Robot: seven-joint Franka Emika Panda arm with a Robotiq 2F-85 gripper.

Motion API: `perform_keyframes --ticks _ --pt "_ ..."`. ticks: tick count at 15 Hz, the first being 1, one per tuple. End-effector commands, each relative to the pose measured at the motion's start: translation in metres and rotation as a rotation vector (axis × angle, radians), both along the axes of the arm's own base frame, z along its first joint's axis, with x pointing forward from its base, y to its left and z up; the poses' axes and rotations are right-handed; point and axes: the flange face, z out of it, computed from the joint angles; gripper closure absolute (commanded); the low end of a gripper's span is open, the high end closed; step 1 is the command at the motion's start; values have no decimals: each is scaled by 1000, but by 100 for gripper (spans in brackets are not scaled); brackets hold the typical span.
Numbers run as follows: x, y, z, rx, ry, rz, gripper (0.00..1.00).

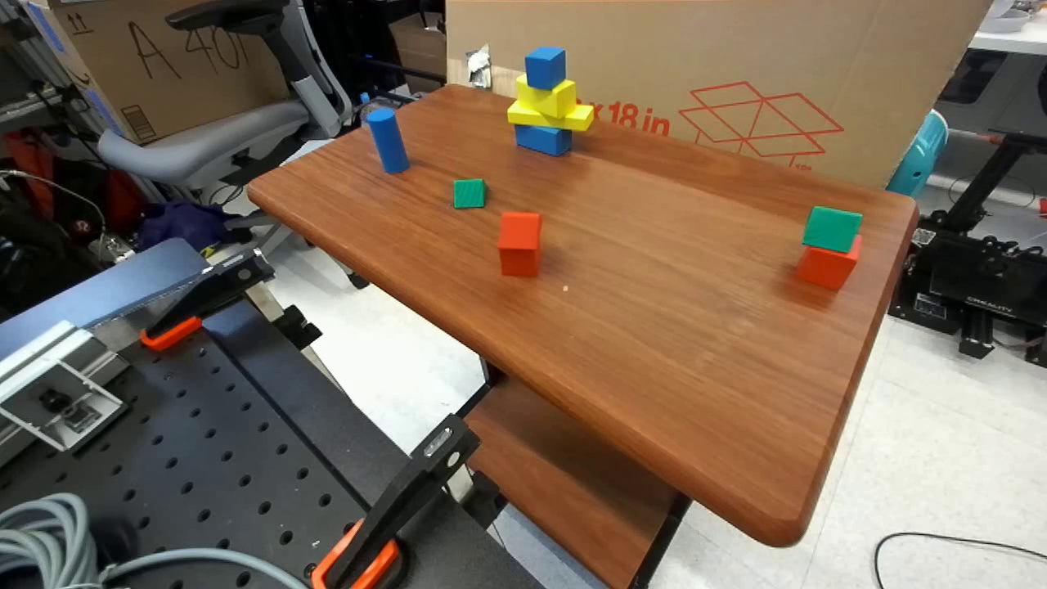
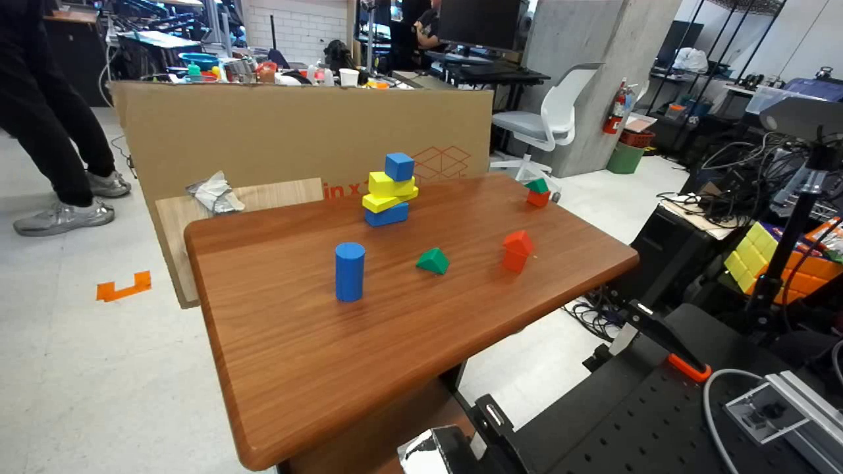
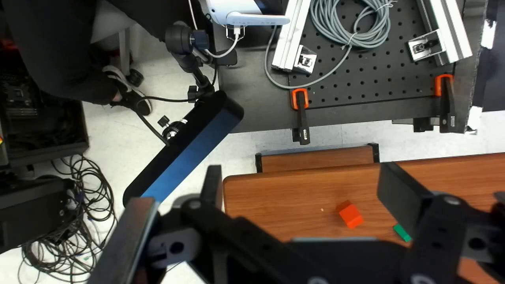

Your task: Move the blue cylinder block to the right

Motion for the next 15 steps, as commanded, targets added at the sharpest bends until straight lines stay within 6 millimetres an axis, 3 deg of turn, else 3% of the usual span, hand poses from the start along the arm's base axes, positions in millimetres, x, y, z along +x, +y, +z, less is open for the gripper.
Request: perform_keyframes --ticks 1,4,7,10,15 --pt "0 0 1 0 1 0 0" --pt "0 0 1 0 1 0 0" --pt "23 21 -21 -29 2 29 0" --pt "55 61 -52 -82 -13 96 0" --pt "123 145 -137 -132 -66 259 0"
